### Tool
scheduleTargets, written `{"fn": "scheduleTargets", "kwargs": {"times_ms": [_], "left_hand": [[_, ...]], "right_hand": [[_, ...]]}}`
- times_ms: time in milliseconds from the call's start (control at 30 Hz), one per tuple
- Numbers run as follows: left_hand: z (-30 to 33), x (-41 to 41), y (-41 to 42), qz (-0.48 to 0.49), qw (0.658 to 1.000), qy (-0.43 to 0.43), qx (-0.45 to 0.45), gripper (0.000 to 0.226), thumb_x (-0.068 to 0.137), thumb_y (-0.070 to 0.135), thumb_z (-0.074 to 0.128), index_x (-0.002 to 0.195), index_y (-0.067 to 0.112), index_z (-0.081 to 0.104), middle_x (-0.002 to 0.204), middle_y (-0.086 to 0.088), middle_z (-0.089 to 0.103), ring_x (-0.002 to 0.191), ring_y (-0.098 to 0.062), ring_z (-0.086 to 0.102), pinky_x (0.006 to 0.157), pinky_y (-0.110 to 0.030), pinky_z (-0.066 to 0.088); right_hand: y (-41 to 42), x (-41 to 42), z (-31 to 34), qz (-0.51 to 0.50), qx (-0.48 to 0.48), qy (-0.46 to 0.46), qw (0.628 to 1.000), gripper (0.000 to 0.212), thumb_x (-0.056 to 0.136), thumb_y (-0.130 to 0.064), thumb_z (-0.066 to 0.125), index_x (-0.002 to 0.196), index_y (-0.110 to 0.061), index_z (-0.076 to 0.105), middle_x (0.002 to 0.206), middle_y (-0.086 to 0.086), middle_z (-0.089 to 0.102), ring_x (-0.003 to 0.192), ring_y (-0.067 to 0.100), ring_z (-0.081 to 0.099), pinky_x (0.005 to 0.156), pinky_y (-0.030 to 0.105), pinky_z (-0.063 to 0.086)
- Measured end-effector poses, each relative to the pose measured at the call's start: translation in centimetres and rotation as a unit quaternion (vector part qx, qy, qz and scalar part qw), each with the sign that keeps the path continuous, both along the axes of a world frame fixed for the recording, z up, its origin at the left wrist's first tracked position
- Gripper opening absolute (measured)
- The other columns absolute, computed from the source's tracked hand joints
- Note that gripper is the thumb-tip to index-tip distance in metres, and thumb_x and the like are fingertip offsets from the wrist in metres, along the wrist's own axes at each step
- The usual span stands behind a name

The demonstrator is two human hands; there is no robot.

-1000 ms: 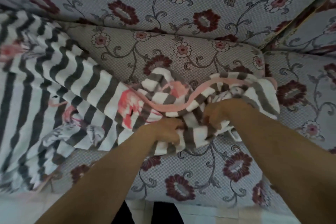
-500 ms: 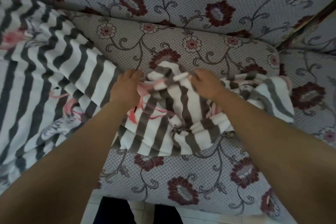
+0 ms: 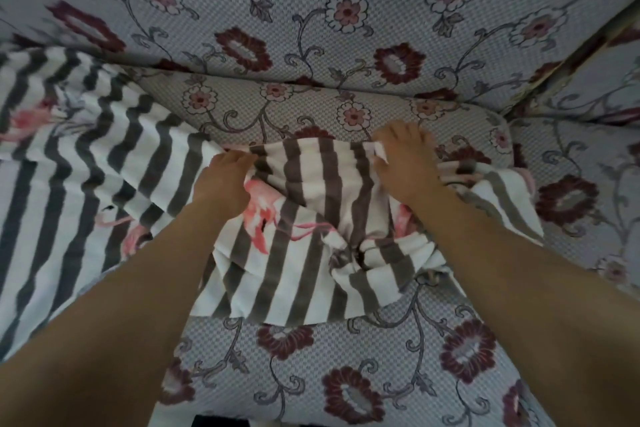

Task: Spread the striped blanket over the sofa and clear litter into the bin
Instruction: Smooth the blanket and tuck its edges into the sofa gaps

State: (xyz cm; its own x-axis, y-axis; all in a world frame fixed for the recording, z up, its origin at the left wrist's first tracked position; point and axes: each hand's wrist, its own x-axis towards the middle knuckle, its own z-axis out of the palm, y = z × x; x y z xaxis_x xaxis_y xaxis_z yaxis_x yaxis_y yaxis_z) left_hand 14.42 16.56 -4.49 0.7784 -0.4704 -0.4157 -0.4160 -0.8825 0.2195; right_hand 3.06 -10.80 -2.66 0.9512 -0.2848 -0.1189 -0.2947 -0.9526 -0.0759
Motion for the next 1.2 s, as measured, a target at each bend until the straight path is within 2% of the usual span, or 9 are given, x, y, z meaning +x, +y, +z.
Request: {"fn": "scheduleTargets", "kwargs": {"times_ms": [133,267,433,600,733,867,933,1067,1200], "left_hand": [[-1.0,1.6,0.6,-0.054,0.997,0.029,0.051,0.063,0.082,0.006,0.052,0.142,0.022,0.042,0.149,-0.005,0.037,0.137,-0.029,0.033,0.109,-0.044,0.036],[-3.1,5.5,1.2,-0.08,0.99,0.013,0.115,0.055,0.087,0.011,0.05,0.14,0.024,0.043,0.149,-0.003,0.036,0.137,-0.027,0.032,0.112,-0.042,0.033],[-3.7,9.4,2.8,-0.173,0.974,-0.037,0.142,0.025,0.083,0.021,0.056,0.106,0.025,0.065,0.109,-0.008,0.065,0.105,-0.031,0.057,0.089,-0.036,0.046],[-0.6,12.2,5.2,-0.109,0.989,-0.067,-0.073,0.016,0.07,0.009,0.061,0.077,0.022,0.053,0.079,-0.001,0.06,0.078,-0.029,0.058,0.066,-0.033,0.047],[2.8,12.8,6.7,-0.143,0.956,-0.144,-0.214,0.021,0.056,-0.007,0.057,0.065,0.012,0.052,0.067,-0.002,0.052,0.067,-0.027,0.051,0.054,-0.032,0.041],[2.1,11.8,8.4,-0.255,0.966,0.023,-0.039,0.021,0.067,0.002,0.061,0.084,0.016,0.066,0.09,-0.003,0.062,0.089,-0.025,0.057,0.075,-0.031,0.047],[1.1,11.6,9.1,-0.207,0.976,0.074,0.007,0.026,0.075,0.007,0.059,0.096,0.019,0.068,0.105,-0.003,0.064,0.099,-0.024,0.058,0.086,-0.032,0.048],[-0.5,12.6,9.5,-0.098,0.995,0.016,-0.026,0.036,0.081,0.003,0.052,0.11,0.018,0.066,0.117,-0.009,0.062,0.109,-0.031,0.057,0.092,-0.04,0.048],[-1.9,15.0,8.8,-0.041,0.994,-0.069,-0.069,0.044,0.083,-0.001,0.048,0.121,0.016,0.062,0.127,-0.013,0.057,0.117,-0.034,0.052,0.095,-0.044,0.046]], "right_hand": [[4.2,0.4,-1.5,0.095,0.07,0.118,0.986,0.035,0.089,-0.04,0.054,0.121,-0.024,0.055,0.13,0.002,0.05,0.124,0.025,0.04,0.106,0.047,0.024],[8.2,1.2,-4.3,0.15,0.094,0.135,0.975,0.044,0.083,-0.029,0.061,0.126,-0.025,0.053,0.131,0.002,0.047,0.125,0.025,0.039,0.105,0.045,0.024],[9.9,2.9,-6.3,0.099,0.055,0.124,0.986,0.024,0.087,-0.016,0.051,0.11,-0.02,0.058,0.115,0.006,0.057,0.113,0.028,0.048,0.096,0.04,0.031],[8.3,5.0,-3.2,-0.164,0.181,-0.003,0.97,0.042,0.093,-0.004,0.036,0.134,0.002,0.03,0.084,0.019,0.059,0.077,0.036,0.061,0.063,0.039,0.044],[6.0,6.8,0.8,-0.268,0.147,-0.184,0.934,0.034,0.092,0.001,0.037,0.126,0.003,0.038,0.084,0.019,0.053,0.071,0.031,0.05,0.06,0.041,0.036],[5.6,6.4,0.8,-0.184,0.003,0.0,0.983,0.036,0.087,-0.004,0.048,0.123,-0.004,0.045,0.122,0.02,0.051,0.115,0.039,0.046,0.1,0.052,0.034],[6.6,5.9,0.1,-0.14,0.0,0.031,0.99,0.03,0.087,-0.008,0.05,0.117,-0.01,0.052,0.123,0.015,0.05,0.117,0.036,0.043,0.101,0.051,0.03],[9.5,6.2,-2.0,-0.038,0.061,0.046,0.996,0.012,0.091,-0.014,0.048,0.094,-0.017,0.059,0.11,0.009,0.056,0.108,0.031,0.047,0.091,0.043,0.033],[11.4,7.7,-4.7,-0.061,0.068,0.018,0.996,0.018,0.093,-0.02,0.043,0.098,-0.019,0.06,0.107,0.006,0.058,0.106,0.029,0.049,0.089,0.041,0.033]]}}
